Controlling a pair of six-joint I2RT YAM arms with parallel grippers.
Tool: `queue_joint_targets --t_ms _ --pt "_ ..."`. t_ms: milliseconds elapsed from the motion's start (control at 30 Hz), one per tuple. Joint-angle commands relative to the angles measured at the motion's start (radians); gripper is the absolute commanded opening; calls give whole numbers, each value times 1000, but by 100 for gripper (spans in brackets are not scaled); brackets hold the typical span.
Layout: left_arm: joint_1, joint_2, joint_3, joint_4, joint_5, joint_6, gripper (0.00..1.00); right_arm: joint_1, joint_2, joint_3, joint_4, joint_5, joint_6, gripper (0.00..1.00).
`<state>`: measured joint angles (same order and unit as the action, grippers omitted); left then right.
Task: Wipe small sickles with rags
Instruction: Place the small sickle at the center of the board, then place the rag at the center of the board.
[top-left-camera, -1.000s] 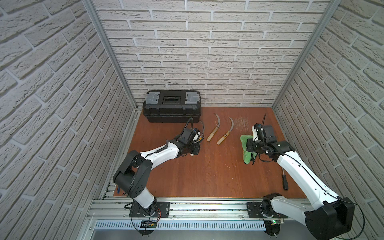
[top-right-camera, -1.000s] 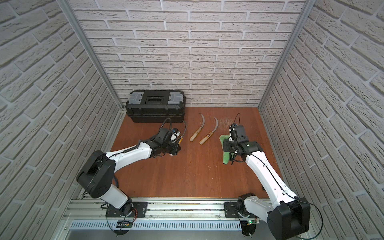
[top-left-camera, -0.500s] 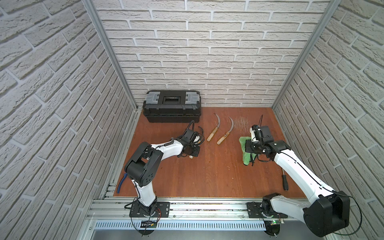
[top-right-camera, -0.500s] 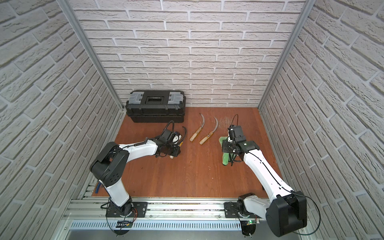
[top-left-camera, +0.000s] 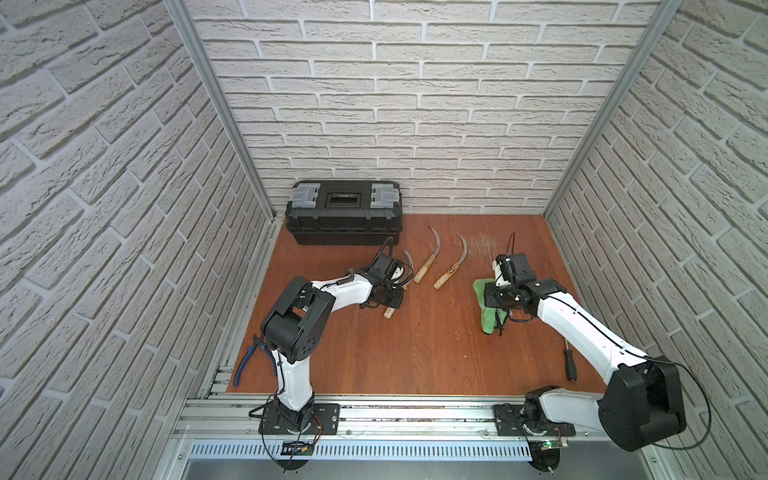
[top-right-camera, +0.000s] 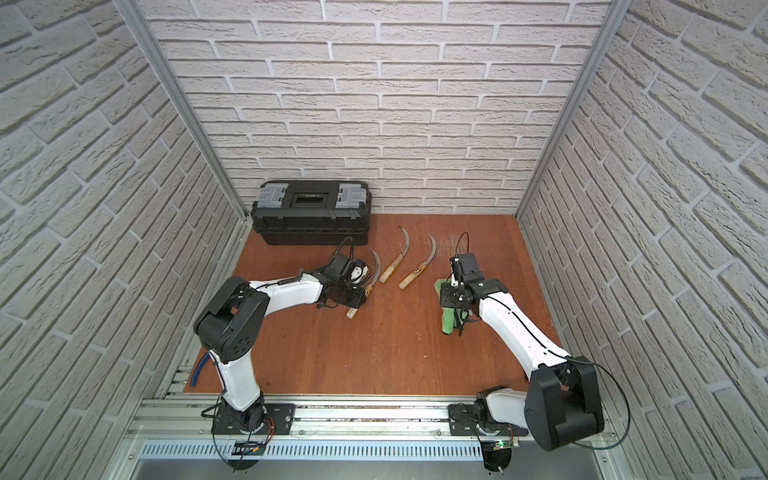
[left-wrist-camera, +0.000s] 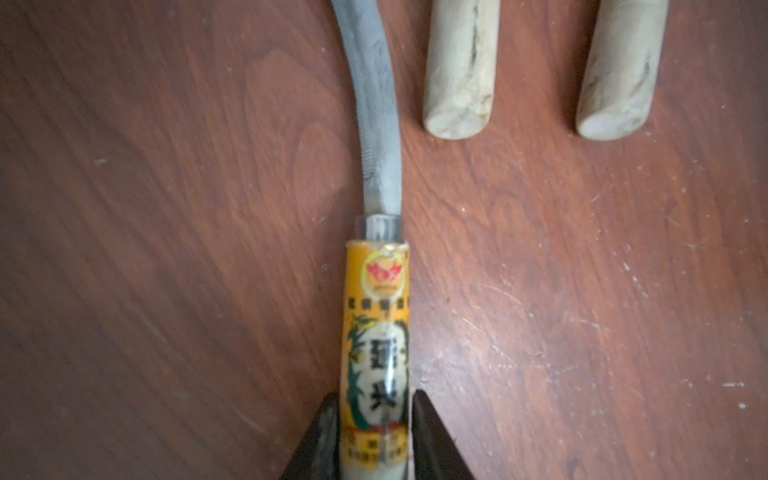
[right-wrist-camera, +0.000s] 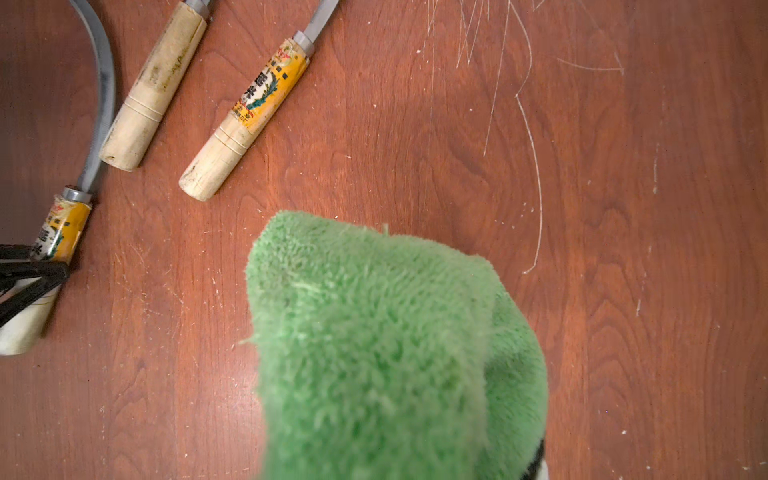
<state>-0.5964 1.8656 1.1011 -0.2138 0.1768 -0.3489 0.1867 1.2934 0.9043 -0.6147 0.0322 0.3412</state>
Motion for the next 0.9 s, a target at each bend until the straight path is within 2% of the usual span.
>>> queue_joint_targets --t_ms 0,200,467,867 --pt "5 15 19 -26 15 19 34 -4 4 -8 61 -21 9 4" --pt "5 -17 11 -27 6 21 37 -4 32 -16 79 -30 13 4" --pt "5 -158 -22 -32 -19 21 38 -4 125 -19 99 -41 13 5" --pt "18 -372 -151 11 -30 4 43 -4 184 -16 128 -72 16 23"
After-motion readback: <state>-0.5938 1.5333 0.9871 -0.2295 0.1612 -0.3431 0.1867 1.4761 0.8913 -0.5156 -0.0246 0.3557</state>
